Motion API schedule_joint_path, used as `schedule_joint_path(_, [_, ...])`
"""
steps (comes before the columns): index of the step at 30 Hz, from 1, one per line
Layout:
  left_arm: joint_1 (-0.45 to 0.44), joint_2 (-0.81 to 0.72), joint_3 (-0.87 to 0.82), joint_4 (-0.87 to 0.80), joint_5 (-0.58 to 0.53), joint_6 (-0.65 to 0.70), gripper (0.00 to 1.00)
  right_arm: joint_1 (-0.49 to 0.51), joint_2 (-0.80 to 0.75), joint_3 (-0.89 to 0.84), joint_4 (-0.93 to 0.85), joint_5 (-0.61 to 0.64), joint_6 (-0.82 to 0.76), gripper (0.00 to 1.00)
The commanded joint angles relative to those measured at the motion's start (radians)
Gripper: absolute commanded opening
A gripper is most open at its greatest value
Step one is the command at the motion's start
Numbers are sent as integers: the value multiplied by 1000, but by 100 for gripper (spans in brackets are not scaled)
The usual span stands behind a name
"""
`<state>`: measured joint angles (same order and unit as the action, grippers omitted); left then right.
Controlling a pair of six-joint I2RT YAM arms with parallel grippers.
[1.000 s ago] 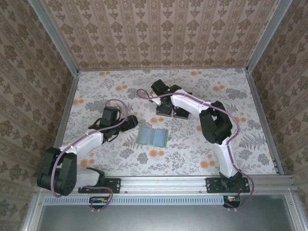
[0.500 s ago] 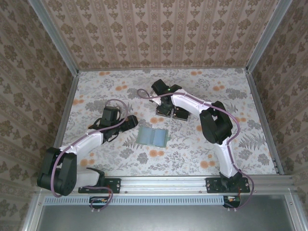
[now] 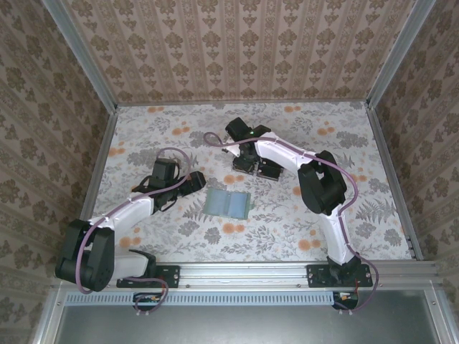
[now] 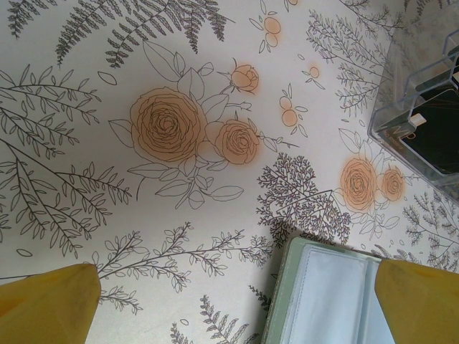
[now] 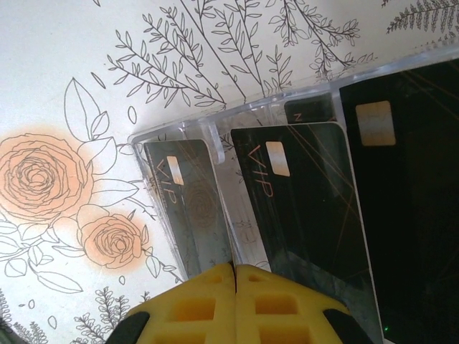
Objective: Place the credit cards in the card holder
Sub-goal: Pick up the credit card from the storage box.
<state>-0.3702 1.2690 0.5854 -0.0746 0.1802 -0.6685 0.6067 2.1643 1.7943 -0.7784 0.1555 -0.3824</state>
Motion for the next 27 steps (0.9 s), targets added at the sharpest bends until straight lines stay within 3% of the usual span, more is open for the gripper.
schedule_joint_path(1, [10, 15, 17, 4, 10, -6, 100, 1, -44, 22, -46, -35, 22, 0])
schedule_joint_path(27, [10, 29, 8, 17, 12, -1, 100, -7, -204, 12, -23, -191, 136, 0])
